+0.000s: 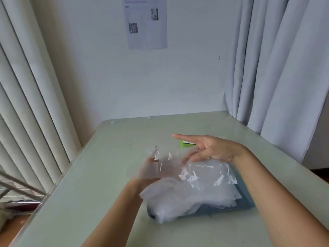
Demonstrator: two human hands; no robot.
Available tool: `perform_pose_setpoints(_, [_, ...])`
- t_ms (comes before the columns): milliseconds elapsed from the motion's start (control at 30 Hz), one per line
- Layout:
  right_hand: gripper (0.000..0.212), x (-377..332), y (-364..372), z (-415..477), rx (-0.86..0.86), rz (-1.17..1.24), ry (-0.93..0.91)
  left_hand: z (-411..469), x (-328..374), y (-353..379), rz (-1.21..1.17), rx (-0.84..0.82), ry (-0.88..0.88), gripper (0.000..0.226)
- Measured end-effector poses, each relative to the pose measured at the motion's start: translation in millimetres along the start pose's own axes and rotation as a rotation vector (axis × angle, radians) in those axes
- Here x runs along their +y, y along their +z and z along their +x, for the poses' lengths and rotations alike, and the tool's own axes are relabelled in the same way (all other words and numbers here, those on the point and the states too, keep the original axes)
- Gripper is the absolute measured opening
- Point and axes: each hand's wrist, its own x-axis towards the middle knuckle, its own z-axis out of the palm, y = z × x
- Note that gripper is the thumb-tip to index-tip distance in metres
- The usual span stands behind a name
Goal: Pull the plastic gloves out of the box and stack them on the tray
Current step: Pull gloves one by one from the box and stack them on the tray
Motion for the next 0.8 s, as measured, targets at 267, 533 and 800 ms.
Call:
perform_pose_setpoints(267, [0.093, 3.9, -11.0, 0.7, 0.121, -0.001, 0.002, -6.7, 20.8, 14.2, -0.308, -0.473, -0.263, 0.107])
perform_pose_setpoints(533, [0.104, 5.3, -14.1, -1.4, 0.161, -0.116, -0.055, -13.5, 22.7, 21.1, -0.199, -0.504, -0.308, 0.051])
perform_pose_setpoints(800, [0.09, 21.7, -24.0, -0.4, 0.212, -0.005, 0.279, -11.3, 29.4, 23.8, -0.196, -0.414, -0.387, 0.039])
